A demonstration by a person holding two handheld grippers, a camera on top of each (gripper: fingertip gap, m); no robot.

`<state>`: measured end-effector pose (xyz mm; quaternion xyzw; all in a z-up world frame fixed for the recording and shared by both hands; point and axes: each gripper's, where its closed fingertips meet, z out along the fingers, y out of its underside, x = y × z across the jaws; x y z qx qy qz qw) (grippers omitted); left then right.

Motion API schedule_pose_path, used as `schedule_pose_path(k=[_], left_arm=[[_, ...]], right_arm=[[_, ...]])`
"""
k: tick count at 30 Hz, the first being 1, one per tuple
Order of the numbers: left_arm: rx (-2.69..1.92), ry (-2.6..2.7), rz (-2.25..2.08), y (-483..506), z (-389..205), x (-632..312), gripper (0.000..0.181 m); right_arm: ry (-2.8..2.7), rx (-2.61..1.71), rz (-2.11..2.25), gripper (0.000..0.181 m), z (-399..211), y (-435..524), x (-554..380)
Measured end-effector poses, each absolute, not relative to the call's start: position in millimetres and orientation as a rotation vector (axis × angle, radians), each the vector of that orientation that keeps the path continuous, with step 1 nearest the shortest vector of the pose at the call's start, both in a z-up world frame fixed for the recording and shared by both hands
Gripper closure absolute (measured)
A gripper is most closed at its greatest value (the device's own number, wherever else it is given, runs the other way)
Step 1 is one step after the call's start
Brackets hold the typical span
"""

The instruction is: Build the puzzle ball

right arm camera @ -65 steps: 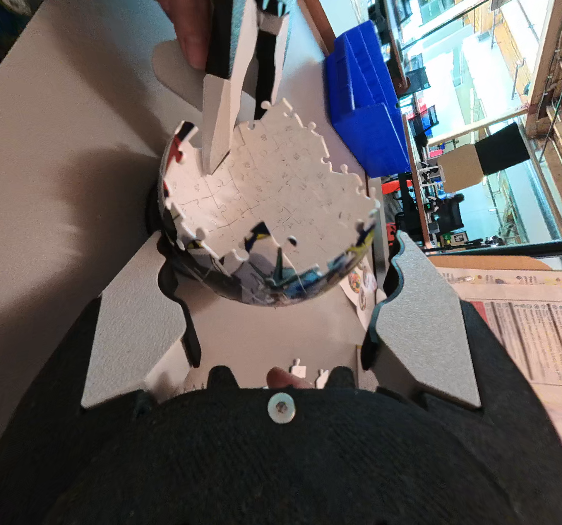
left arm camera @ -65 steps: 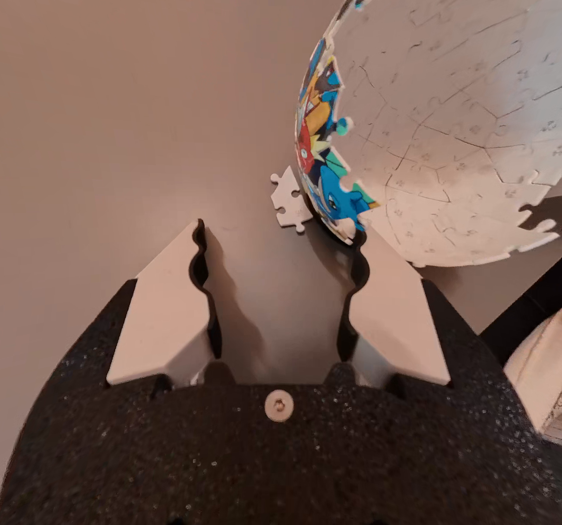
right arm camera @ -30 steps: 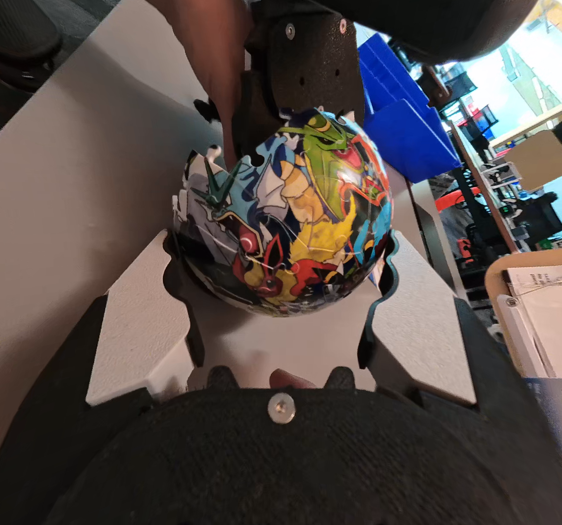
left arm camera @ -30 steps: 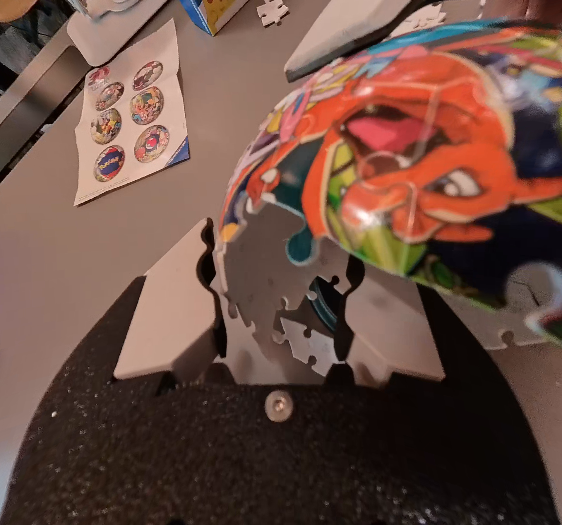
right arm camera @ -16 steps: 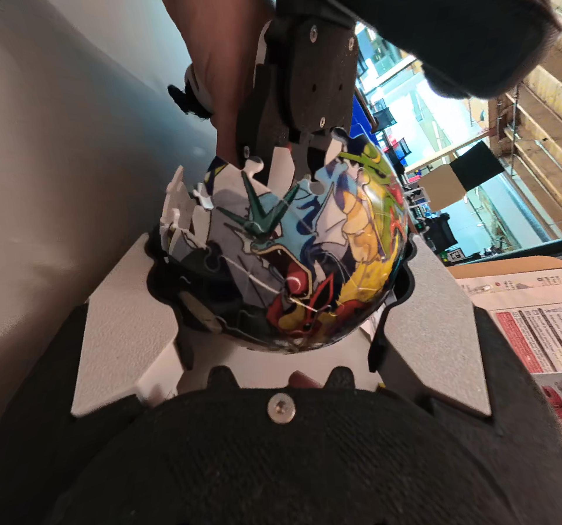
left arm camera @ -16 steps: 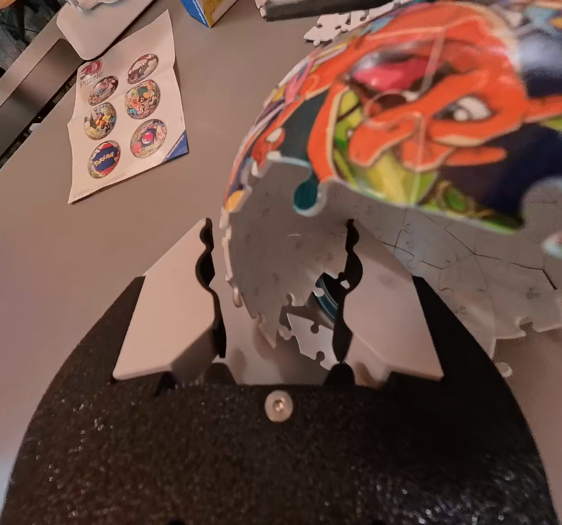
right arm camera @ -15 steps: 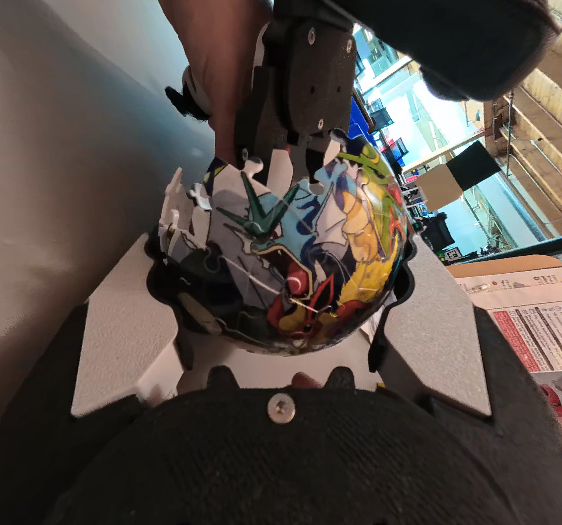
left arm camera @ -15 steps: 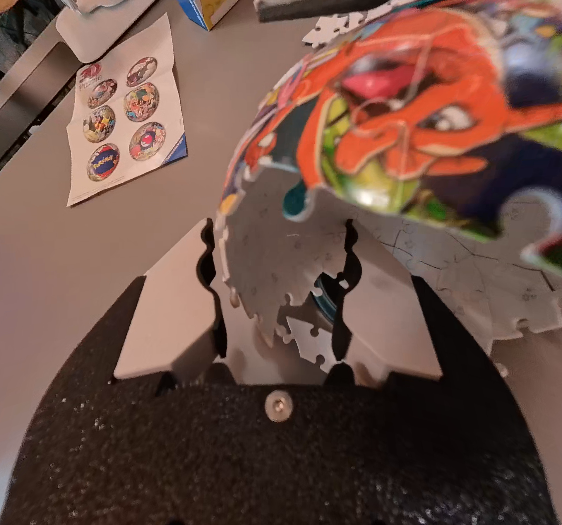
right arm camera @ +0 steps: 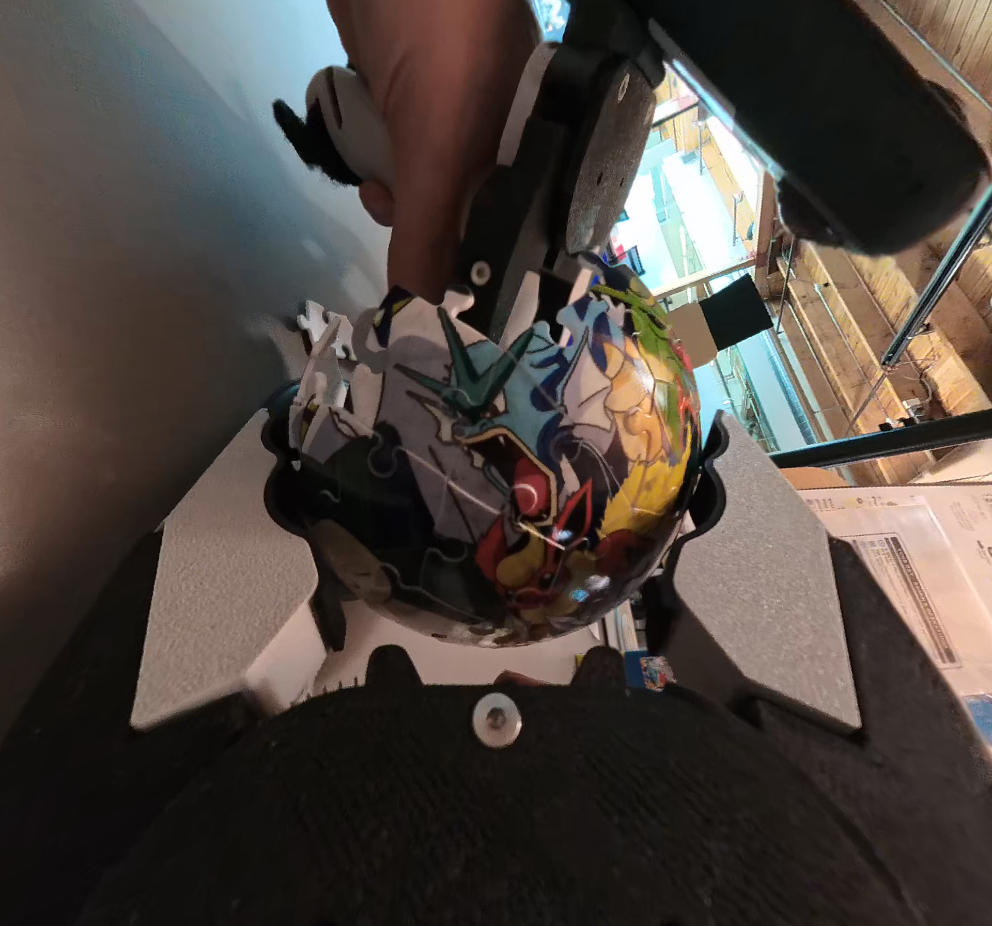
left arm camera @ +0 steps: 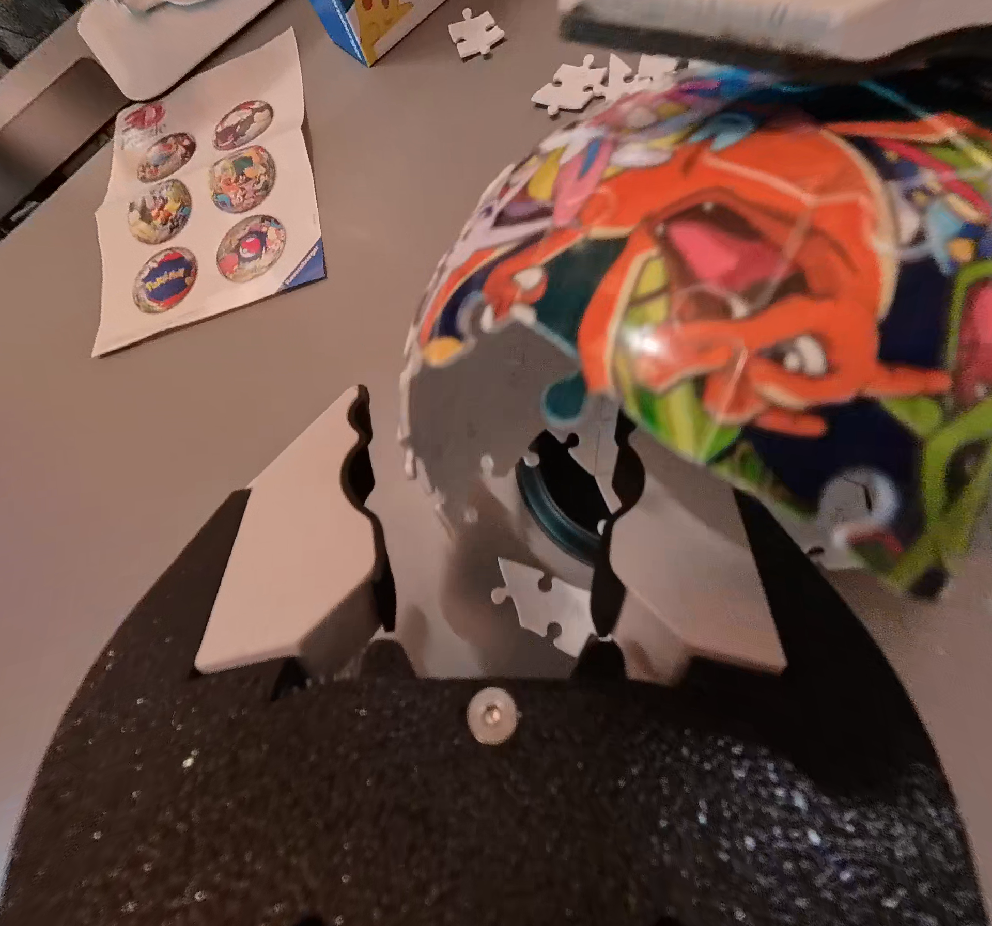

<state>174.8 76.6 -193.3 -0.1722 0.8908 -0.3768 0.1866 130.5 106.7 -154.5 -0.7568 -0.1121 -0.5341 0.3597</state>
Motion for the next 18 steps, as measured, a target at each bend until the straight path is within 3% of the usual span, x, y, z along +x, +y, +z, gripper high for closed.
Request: schedule_pose_path(k=[1, 6, 18], left_arm=[[-0.495, 2.513, -1.073, 80.2, -192.2, 173.3, 0.092], [-0.574, 2.537, -1.14, 107.8, -182.1, 163.5, 0.092], [-0.635, 2.618, -1.066, 143.5, -204.7, 154.1, 0.115]], right_arm=[[-0.292, -1.95, -1.383, 0.033, -154.5, 107.1, 130.4], [-0.276, -1.947, -1.386, 0.033, -155.4, 107.8, 132.1], [-0.362, -1.984, -1.462, 0.036, -155.7, 117.2, 130.3]])
